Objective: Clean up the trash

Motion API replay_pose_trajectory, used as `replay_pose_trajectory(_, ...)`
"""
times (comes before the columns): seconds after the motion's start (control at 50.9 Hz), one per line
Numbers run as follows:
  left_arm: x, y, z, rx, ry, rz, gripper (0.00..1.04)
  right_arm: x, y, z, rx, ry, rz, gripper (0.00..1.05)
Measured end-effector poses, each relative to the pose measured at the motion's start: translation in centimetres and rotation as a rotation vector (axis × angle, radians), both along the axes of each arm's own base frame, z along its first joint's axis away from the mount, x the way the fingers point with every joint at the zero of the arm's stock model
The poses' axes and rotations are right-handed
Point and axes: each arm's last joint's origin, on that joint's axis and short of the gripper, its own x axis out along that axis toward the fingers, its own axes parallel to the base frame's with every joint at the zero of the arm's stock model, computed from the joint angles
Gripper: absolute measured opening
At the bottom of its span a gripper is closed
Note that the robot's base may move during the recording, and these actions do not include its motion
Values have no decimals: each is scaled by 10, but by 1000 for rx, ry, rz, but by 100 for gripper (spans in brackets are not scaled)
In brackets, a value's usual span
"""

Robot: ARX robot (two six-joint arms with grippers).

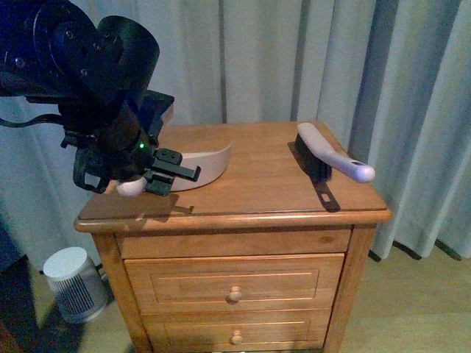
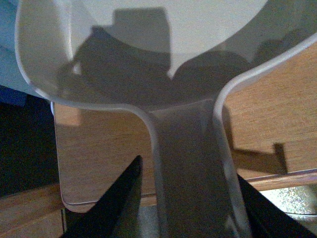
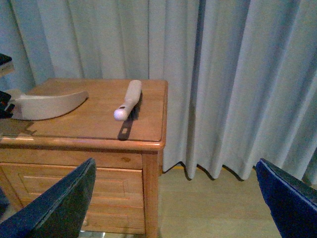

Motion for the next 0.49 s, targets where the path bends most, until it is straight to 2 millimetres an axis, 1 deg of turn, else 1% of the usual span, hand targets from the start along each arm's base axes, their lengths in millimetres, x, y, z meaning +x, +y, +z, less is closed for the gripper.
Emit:
replay_pose_trajectory(0.02,0,0,0,0,1,-1,38,0,0,0,0,0,0,97)
replay_pose_trajectory(0.079,-1,-1,-1,0,3,-1,28,0,0,0,0,0,0,97)
replay_pose_trajectory(0.315,-5,1,0,-8,11,-2,27,0,0,0,0,0,0,97)
replay_pose_trajectory(0.413,-9,3,6,-25,3,-8,27,0,0,0,0,0,0,97)
replay_pose_trajectory(0.492,-13,6,15,-35,-17,-9,27,0,0,0,0,0,0,97)
